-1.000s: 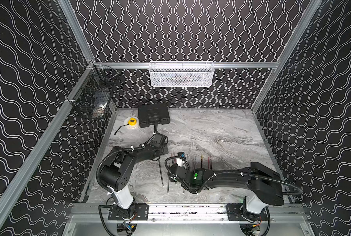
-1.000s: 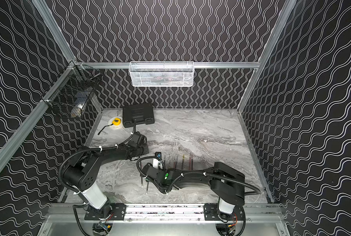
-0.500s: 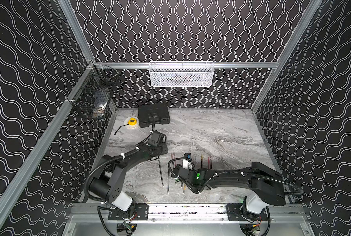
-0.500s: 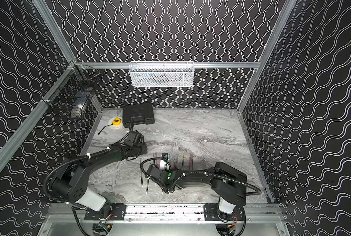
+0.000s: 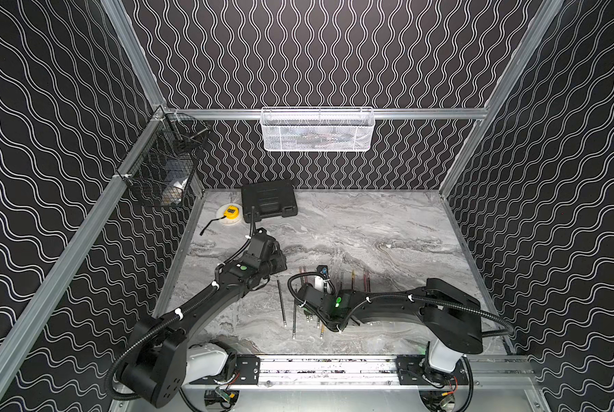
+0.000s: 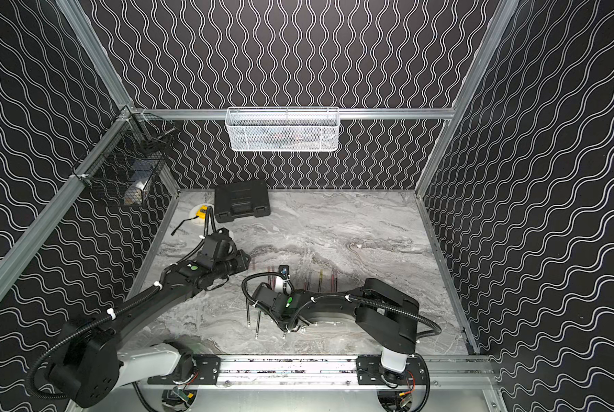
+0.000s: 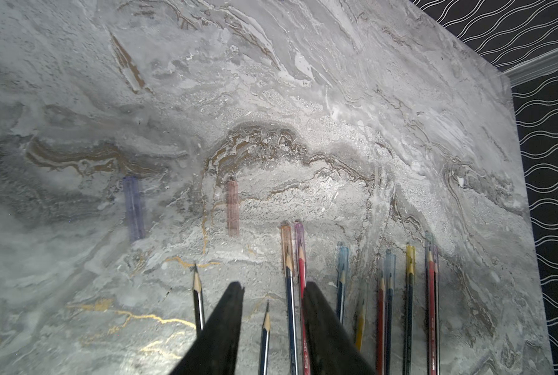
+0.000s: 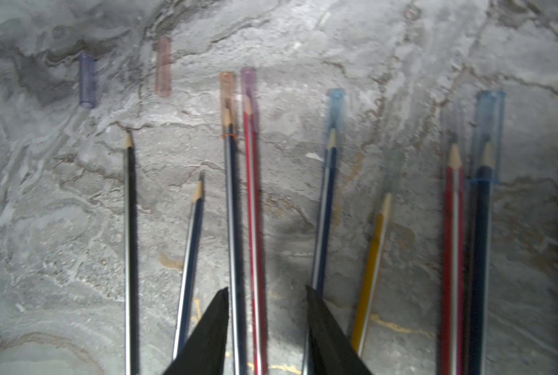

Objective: Remove the protective cover of the pencils
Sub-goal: Pick up the pencil from the center of the board.

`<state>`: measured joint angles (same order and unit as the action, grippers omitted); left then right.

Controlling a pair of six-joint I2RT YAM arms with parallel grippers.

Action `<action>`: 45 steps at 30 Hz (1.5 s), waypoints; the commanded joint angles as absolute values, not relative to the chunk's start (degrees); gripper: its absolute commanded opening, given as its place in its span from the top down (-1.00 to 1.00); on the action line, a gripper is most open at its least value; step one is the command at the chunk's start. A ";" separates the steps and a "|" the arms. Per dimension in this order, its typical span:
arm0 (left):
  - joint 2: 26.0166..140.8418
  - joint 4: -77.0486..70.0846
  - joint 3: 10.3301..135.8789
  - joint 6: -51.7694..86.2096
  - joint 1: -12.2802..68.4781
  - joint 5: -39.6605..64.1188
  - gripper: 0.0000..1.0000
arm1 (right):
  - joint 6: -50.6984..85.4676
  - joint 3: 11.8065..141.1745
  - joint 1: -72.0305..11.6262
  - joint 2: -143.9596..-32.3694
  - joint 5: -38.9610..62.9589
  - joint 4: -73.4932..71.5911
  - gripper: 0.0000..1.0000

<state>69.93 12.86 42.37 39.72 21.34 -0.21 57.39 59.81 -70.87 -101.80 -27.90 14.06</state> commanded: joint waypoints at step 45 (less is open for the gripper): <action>66.17 13.19 40.72 40.62 21.30 -0.97 0.29 | 55.38 71.19 -70.75 -114.38 -24.90 21.42 0.99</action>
